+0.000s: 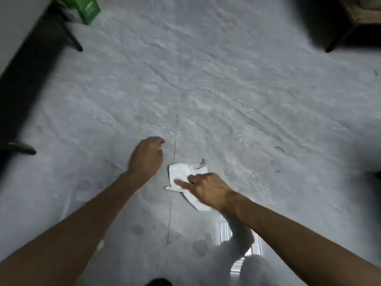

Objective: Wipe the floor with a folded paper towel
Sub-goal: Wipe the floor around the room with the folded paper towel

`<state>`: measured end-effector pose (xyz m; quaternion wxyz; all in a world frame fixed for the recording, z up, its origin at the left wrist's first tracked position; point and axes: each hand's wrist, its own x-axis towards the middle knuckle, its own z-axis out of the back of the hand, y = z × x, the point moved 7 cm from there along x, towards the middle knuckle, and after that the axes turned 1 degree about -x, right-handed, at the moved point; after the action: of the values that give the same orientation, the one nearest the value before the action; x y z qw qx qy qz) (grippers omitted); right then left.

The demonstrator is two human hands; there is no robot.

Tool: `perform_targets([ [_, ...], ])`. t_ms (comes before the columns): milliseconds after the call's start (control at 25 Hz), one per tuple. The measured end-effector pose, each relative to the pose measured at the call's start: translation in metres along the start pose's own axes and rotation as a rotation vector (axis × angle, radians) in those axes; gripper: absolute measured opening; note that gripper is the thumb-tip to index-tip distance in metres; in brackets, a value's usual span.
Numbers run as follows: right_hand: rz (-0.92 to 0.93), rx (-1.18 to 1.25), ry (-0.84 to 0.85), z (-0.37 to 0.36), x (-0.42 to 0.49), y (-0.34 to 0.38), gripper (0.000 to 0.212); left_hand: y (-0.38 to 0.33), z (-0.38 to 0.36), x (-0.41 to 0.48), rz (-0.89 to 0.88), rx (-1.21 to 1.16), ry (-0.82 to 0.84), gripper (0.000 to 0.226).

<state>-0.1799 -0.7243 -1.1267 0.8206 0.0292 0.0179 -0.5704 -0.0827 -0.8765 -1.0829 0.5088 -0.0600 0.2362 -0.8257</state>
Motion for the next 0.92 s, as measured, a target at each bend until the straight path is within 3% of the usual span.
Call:
perform_targets([
  [40, -0.047, -0.024, 0.02, 0.001, 0.008, -0.023, 0.06, 0.029, 0.016, -0.002, 0.096, -0.012, -0.052, 0.036],
  [160, -0.566, 0.023, 0.033, 0.008, 0.019, -0.102, 0.062, 0.085, 0.041, -0.02, 0.272, -0.027, -0.111, 0.037],
  [200, -0.624, 0.063, 0.006, 0.009, 0.033, -0.1, 0.06, 0.096, 0.044, -0.027, 0.287, -0.027, -0.114, 0.037],
  [360, -0.236, 0.103, 0.018, 0.004, 0.078, -0.042, 0.053, 0.094, 0.033, -0.034, 0.171, -0.023, -0.086, 0.038],
  [440, -0.169, 0.07, 0.068, 0.002, 0.068, -0.07, 0.052, 0.073, 0.022, -0.027, 0.079, -0.011, -0.037, 0.039],
  [680, -0.85, 0.182, 0.079, -0.001, -0.101, -0.248, 0.051, -0.005, -0.031, -0.005, -0.079, -0.025, 0.143, 0.045],
  [800, -0.985, 0.231, 0.028, -0.008, -0.164, -0.261, 0.055, -0.039, -0.053, 0.0, -0.141, -0.005, 0.182, 0.045],
  [920, -1.034, 0.197, -0.044, -0.02, -0.176, -0.226, 0.051, -0.058, -0.071, -0.003, -0.152, 0.074, 0.172, 0.043],
])
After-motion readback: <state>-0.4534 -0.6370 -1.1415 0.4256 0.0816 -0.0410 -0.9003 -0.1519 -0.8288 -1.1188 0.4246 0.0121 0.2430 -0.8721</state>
